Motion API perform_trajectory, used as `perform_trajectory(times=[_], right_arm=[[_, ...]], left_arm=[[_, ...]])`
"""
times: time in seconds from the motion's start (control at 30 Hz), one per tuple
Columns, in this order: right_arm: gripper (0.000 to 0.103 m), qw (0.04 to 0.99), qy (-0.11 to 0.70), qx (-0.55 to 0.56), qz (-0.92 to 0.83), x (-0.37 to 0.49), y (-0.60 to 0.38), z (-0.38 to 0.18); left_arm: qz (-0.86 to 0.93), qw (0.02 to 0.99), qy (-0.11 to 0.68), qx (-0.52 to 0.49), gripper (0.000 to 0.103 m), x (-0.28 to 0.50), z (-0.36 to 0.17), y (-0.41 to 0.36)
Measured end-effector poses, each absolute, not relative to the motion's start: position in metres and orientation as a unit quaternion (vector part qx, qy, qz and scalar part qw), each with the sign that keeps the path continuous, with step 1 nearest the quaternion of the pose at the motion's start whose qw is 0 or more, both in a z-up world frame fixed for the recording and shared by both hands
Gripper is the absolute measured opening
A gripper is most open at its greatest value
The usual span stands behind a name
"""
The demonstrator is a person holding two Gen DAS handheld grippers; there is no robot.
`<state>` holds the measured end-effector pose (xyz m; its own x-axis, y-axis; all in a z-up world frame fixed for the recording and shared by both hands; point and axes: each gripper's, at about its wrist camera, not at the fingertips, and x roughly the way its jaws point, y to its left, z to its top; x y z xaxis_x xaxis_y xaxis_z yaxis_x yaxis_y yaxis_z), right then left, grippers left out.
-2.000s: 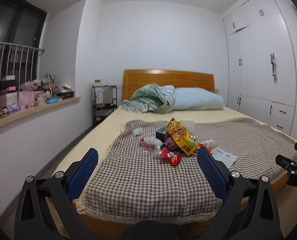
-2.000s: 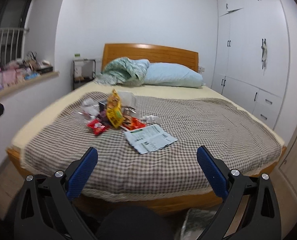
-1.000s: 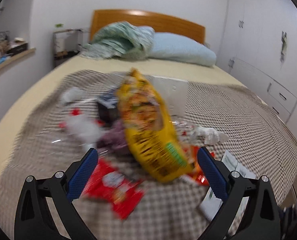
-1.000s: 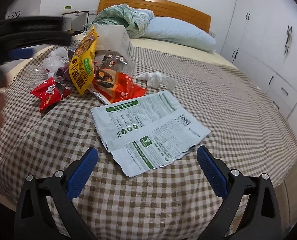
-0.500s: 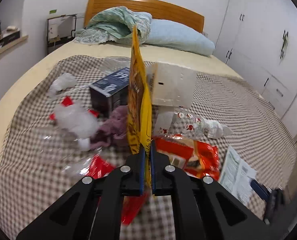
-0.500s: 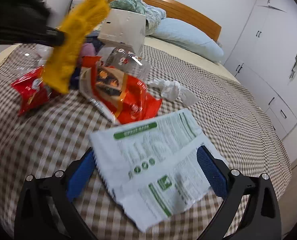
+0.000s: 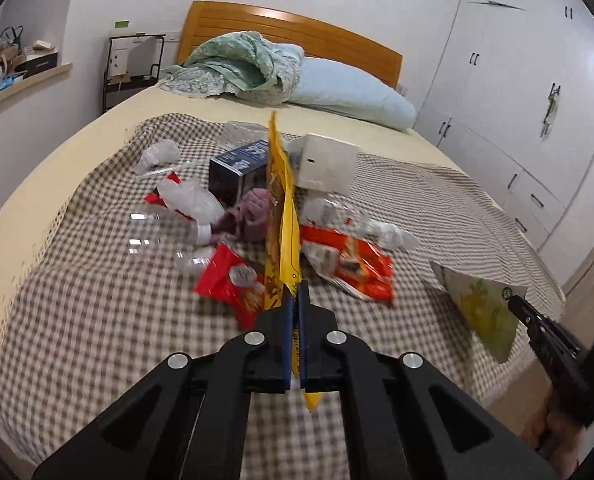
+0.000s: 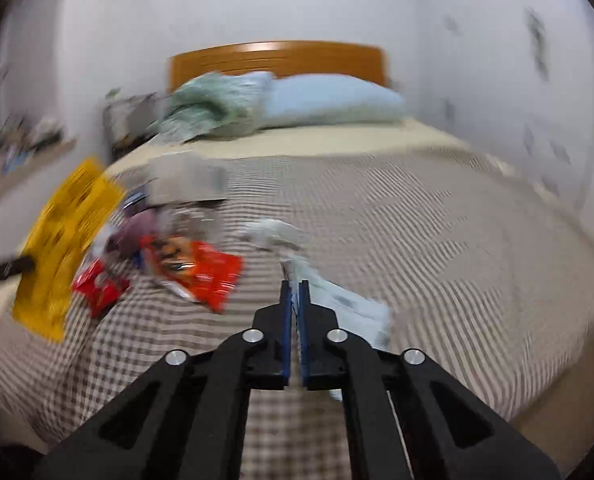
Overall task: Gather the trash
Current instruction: 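Grasp the white printed leaflet with the right tool while left holds the yellow bag, then carry both to the trash bin, open right to drop leaflet while left lowers bag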
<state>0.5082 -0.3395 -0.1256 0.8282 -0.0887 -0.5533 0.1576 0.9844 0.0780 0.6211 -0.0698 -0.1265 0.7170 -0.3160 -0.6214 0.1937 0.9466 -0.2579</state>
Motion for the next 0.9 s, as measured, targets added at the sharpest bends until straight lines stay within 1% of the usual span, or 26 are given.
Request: perform_trajectory(times=[0.07, 0.17, 0.3, 0.37, 0.5, 0.57, 0.73, 0.83, 0.9], right_arm=[[0.003, 0.950, 0.286, 0.102, -0.067, 0.491, -0.361, -0.126], [0.003, 0.951, 0.278, 0.104, -0.089, 0.464, -0.374, -0.117], [0.003, 0.942, 0.299, 0.088, -0.127, 0.439, -0.391, -0.116], [0.002, 0.939, 0.300, 0.100, -0.135, 0.422, -0.403, -0.118], [0.001, 0.939, 0.290, 0.112, -0.145, 0.379, -0.419, -0.113], [0.001, 0.940, 0.288, 0.110, -0.146, 0.353, -0.426, -0.106], [0.001, 0.929, 0.309, 0.111, -0.173, 0.284, -0.452, -0.105], [0.001, 0.919, 0.332, 0.103, -0.187, 0.243, -0.459, -0.119], [0.001, 0.906, 0.361, 0.121, -0.187, 0.223, -0.473, -0.145]], left_arm=[[-0.143, 0.921, 0.353, -0.083, 0.000, 0.608, -0.125, -0.071], [-0.144, 0.923, 0.349, -0.071, 0.000, 0.592, -0.119, -0.074], [-0.161, 0.921, 0.348, -0.062, 0.000, 0.566, -0.107, -0.085], [-0.173, 0.920, 0.348, -0.053, 0.000, 0.552, -0.102, -0.094], [-0.217, 0.900, 0.373, -0.061, 0.000, 0.523, -0.100, -0.119], [-0.244, 0.885, 0.389, -0.073, 0.000, 0.505, -0.101, -0.138], [-0.295, 0.863, 0.407, -0.051, 0.000, 0.464, -0.110, -0.196], [-0.321, 0.843, 0.431, -0.038, 0.000, 0.445, -0.123, -0.233], [-0.327, 0.830, 0.450, -0.031, 0.000, 0.438, -0.135, -0.253]])
